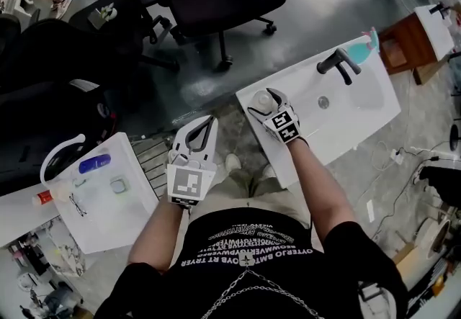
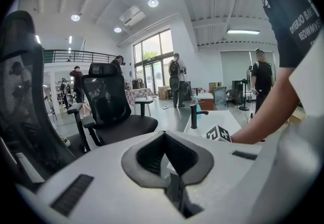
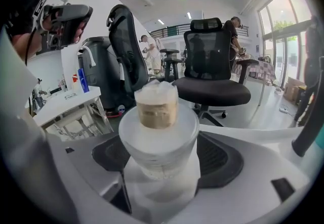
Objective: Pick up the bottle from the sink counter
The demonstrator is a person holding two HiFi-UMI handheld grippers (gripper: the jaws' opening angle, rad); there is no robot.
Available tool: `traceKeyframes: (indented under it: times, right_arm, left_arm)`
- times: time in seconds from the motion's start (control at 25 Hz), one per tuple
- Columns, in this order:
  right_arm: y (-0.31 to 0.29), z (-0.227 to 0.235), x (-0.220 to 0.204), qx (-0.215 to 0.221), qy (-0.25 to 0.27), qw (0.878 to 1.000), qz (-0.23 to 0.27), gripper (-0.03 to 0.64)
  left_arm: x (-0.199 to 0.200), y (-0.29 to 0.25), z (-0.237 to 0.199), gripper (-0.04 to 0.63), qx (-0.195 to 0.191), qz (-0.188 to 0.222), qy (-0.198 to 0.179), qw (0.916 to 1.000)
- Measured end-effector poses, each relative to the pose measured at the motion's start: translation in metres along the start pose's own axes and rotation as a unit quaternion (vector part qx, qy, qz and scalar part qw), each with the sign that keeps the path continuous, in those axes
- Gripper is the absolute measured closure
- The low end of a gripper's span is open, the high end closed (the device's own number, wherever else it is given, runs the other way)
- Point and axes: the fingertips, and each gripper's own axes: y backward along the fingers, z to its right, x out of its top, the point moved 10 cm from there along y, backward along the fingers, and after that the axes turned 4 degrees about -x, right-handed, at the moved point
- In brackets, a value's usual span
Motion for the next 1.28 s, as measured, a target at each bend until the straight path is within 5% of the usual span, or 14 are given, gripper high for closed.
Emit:
traceKeyframes:
  times: [0.68,1.28]
  right_arm:
    - [0.019,-0.006,0.020,0.022,0.022,0.999,0.019,0.285]
    - [0.094,0.008,0.088,0.035,0.031,0.999,-0.009,0.285]
  left_arm:
    - [0.004,0.021,0.031,0.591,0.060,-0.015,0.017,0.9979]
    - [0.066,0.017,0.032,0.591,0.067,0.039,-0.026,0.9967]
